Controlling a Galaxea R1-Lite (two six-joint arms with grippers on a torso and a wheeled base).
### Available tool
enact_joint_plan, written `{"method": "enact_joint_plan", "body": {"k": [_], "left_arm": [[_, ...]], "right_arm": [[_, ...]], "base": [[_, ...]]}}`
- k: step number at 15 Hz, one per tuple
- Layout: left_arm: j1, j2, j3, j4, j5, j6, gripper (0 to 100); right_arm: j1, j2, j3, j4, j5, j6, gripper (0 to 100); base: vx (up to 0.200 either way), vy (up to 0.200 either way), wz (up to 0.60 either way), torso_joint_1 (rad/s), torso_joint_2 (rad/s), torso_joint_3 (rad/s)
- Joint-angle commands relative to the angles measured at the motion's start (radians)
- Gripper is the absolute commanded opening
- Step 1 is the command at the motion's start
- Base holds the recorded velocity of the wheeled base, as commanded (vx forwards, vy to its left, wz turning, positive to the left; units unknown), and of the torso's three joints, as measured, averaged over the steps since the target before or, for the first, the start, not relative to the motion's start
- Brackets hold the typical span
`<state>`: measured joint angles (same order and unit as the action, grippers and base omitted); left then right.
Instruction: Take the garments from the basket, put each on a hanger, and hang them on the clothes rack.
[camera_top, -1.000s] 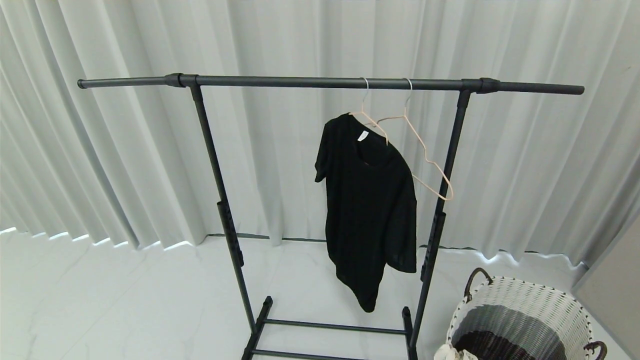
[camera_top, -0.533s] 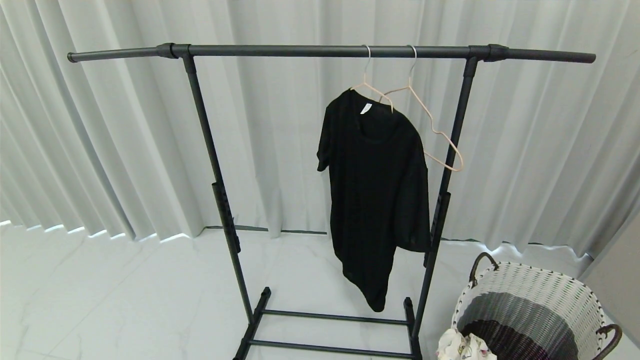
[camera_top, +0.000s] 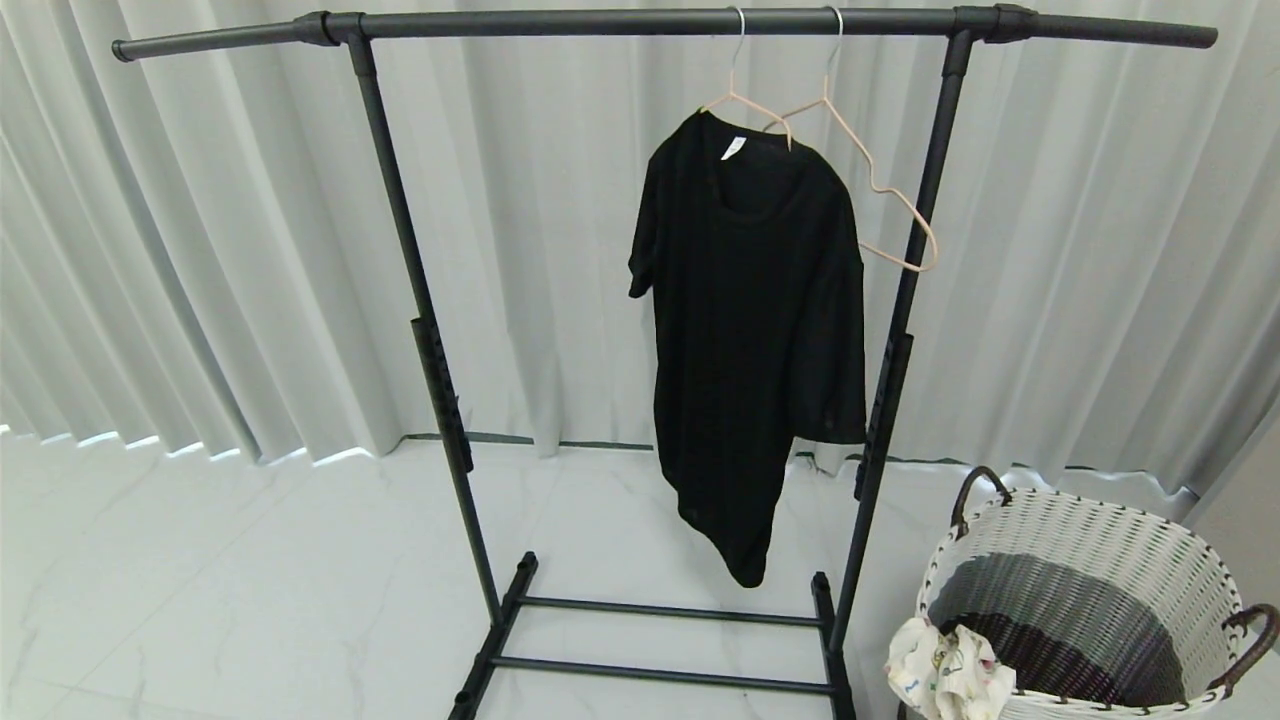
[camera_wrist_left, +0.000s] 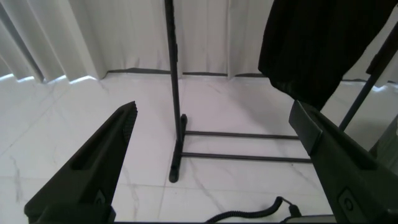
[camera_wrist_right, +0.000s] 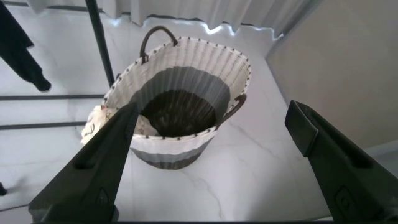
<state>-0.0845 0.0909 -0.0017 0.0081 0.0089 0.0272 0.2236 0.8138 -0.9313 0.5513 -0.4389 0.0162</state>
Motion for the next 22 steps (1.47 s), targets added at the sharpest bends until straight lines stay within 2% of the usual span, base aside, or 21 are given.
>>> {"method": "enact_joint_plan", "body": {"k": [1, 5, 12, 16, 18, 22], "left_arm": [[0.000, 0.003, 0.000, 0.000, 0.000, 0.000, 100], [0.000, 0.003, 0.000, 0.000, 0.000, 0.000, 100], [0.000, 0.003, 0.000, 0.000, 0.000, 0.000, 100], [0.000, 0.003, 0.000, 0.000, 0.000, 0.003, 100], [-0.008, 0.003, 0.000, 0.000, -0.004, 0.071, 100], [-0.008, 0.003, 0.000, 0.000, -0.003, 0.059, 100]], "right_arm": [[0.002, -0.007, 0.003, -0.013, 0.002, -0.001, 100], [0.003, -0.004, 0.028, -0.099, 0.032, -0.019, 100], [0.003, -0.008, 0.177, -0.180, 0.028, -0.048, 100], [0.002, -0.013, 0.187, -0.182, 0.028, -0.078, 100], [0.003, -0.016, 0.190, -0.182, 0.028, -0.090, 100], [0.003, -0.025, 0.236, -0.194, 0.031, -0.130, 100]], "base": [[0.000, 0.000, 0.00, -0.090, 0.37, 0.276], [0.000, 0.000, 0.00, -0.025, 0.10, 0.068], [0.000, 0.000, 0.00, 0.000, 0.00, 0.000], [0.000, 0.000, 0.00, 0.000, 0.00, 0.000], [0.000, 0.000, 0.00, 0.000, 0.00, 0.000], [0.000, 0.000, 0.00, 0.000, 0.00, 0.000]]}}
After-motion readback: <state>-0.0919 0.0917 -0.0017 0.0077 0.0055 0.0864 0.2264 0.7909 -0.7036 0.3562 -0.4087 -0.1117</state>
